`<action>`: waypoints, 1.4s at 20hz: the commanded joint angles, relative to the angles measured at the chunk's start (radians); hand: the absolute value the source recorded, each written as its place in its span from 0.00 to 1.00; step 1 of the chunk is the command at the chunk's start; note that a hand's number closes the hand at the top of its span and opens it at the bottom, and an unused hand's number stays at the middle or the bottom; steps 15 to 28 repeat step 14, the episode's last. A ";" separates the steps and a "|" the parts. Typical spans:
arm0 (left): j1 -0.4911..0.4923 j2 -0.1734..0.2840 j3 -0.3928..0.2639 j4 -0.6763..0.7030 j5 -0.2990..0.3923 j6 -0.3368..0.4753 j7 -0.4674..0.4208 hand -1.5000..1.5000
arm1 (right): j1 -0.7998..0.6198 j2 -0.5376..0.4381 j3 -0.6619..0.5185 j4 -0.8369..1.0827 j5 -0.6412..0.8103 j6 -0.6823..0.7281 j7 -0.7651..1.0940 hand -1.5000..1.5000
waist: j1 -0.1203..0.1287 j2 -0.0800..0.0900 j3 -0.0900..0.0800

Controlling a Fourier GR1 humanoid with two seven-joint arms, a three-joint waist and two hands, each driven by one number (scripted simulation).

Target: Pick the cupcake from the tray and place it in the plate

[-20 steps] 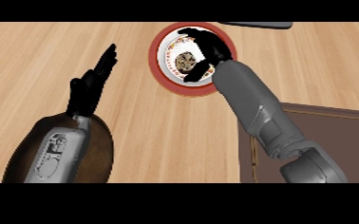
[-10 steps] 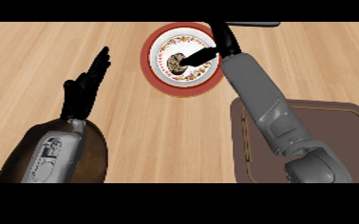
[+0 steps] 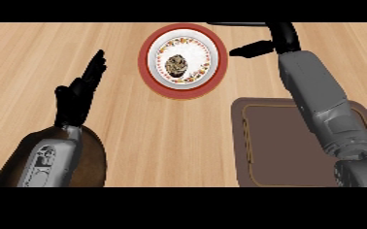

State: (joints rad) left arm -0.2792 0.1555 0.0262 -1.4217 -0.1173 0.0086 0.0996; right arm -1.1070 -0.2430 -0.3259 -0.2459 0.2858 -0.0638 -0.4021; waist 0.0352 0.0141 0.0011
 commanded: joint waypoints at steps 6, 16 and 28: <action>-0.018 -0.012 -0.014 -0.029 -0.005 -0.003 0.045 0.50 | 0.084 -0.171 -0.011 0.064 0.005 0.157 -0.133 0.00 | 0.018 0.010 0.002; -0.048 0.004 0.010 0.001 0.009 -0.023 0.028 0.50 | 0.081 -0.200 -0.028 0.094 -0.004 0.185 -0.151 0.00 | 0.022 0.012 0.002; -0.048 0.004 0.010 0.001 0.009 -0.023 0.028 0.50 | 0.081 -0.200 -0.028 0.094 -0.004 0.185 -0.151 0.00 | 0.022 0.012 0.002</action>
